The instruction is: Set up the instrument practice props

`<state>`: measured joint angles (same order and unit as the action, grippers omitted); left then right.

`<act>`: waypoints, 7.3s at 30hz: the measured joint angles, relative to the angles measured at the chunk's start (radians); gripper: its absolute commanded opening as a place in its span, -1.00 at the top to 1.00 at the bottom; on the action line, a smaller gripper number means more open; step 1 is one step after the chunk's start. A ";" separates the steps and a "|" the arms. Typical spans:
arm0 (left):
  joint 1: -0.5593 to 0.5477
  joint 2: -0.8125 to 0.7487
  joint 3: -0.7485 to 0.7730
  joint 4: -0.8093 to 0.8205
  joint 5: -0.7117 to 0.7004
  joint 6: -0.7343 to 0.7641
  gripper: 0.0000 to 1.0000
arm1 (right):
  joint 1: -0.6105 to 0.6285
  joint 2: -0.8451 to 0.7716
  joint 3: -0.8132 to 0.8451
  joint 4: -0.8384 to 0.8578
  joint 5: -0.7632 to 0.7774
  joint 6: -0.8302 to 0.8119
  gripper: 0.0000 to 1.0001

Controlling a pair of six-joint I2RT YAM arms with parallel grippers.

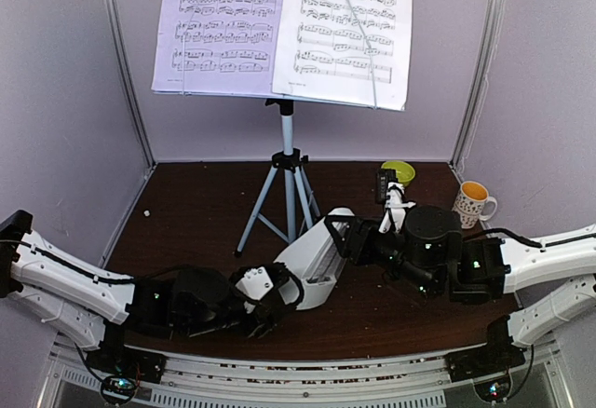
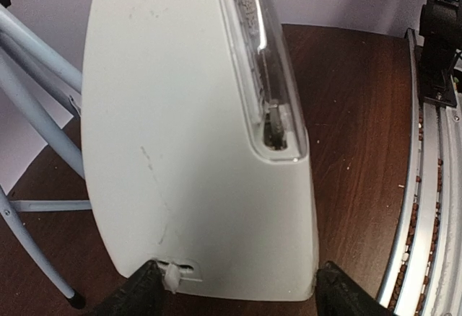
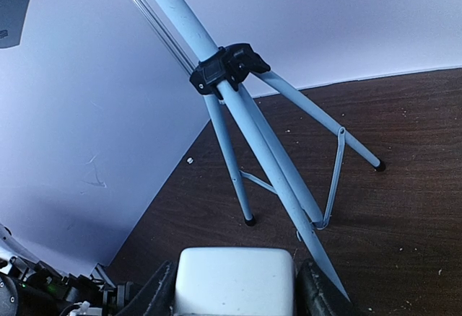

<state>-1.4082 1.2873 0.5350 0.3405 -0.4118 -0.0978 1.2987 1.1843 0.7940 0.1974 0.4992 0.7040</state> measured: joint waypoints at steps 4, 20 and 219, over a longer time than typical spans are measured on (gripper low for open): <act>0.000 -0.035 -0.016 0.005 -0.024 -0.014 -0.81 | 0.006 0.016 0.003 0.001 -0.001 0.001 1.00; 0.116 -0.607 -0.235 -0.126 -0.249 -0.261 -0.88 | 0.122 0.377 0.252 -0.091 0.121 -0.074 0.85; -0.122 0.064 0.412 -0.388 -0.570 -0.308 0.67 | -0.112 0.456 -0.317 0.922 -0.505 0.198 1.00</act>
<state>-1.5303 1.3514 0.9466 -0.0471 -0.9821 -0.4061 1.1866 1.6405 0.4767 1.1194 -0.0059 0.9020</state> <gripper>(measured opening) 0.668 0.018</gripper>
